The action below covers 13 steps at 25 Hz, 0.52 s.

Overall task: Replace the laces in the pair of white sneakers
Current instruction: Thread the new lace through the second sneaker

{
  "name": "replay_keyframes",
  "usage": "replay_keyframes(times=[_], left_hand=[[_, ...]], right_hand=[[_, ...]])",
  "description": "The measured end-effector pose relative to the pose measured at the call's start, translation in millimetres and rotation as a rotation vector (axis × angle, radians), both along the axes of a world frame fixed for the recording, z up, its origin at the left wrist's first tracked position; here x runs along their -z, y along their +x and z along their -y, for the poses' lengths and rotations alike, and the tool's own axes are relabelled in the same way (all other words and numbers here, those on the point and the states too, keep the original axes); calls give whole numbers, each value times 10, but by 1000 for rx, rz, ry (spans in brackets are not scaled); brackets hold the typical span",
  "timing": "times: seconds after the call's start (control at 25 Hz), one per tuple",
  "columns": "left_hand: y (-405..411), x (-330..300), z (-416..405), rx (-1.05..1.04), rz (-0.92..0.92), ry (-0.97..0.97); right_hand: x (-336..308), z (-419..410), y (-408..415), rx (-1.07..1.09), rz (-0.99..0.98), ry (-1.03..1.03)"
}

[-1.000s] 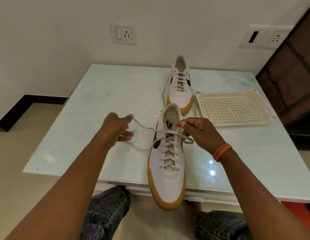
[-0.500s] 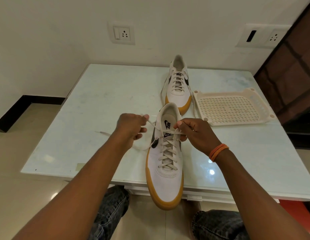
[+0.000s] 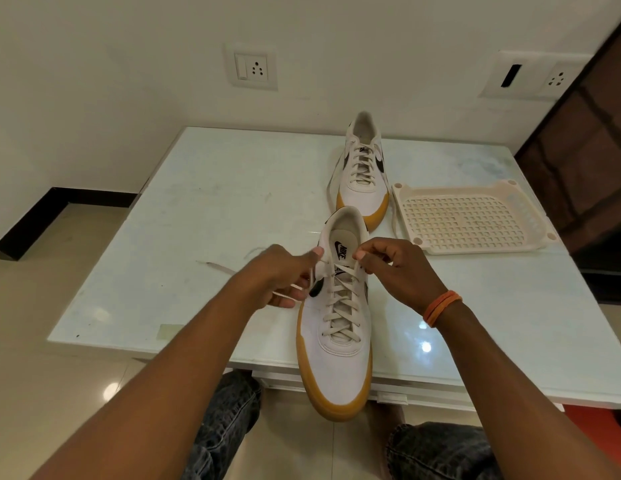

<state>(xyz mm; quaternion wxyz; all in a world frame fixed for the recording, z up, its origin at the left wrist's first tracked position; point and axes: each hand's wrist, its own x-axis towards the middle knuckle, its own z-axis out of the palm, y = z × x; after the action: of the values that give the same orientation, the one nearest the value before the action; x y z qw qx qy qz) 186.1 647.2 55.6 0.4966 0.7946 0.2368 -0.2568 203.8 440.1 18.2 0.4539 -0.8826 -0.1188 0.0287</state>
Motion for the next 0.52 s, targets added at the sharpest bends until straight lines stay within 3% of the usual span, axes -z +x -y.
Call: replay_keyframes(times=[0.44, 0.52], left_hand=[[67, 99, -19, -33, 347, 23], [90, 125, -95, -6, 433, 105]], right_hand=[[37, 25, 7, -50, 82, -99], [42, 13, 8, -52, 82, -109]])
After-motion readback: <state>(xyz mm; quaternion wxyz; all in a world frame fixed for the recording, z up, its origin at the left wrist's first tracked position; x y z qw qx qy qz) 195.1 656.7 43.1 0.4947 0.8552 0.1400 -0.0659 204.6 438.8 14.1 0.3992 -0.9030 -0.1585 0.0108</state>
